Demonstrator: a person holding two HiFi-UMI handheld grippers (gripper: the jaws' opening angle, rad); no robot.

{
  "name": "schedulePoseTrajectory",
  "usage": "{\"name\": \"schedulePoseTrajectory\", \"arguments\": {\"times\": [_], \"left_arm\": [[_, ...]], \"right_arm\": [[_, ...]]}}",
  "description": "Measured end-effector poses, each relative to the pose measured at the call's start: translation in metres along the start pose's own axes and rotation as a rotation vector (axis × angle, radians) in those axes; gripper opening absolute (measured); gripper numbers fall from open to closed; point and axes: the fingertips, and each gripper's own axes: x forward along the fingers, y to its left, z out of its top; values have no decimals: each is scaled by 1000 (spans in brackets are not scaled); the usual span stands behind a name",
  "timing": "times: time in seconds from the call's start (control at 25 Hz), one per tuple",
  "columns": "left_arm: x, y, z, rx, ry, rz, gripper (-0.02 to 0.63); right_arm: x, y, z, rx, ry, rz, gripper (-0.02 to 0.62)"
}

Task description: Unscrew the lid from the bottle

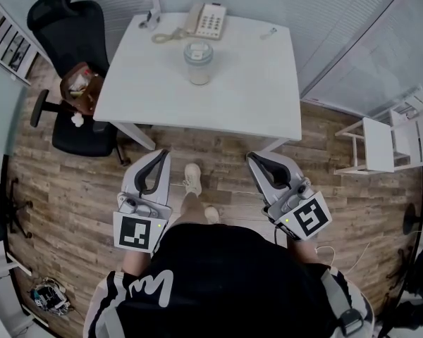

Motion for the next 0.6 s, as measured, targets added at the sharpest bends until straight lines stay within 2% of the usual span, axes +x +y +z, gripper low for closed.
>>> {"name": "schedulePoseTrajectory", "arguments": {"times": [0.6], "left_arm": [[69,56,-5,7,-17,-35,-2]], "right_arm": [[65,-51,6,-20,-8,-38,2]]}}
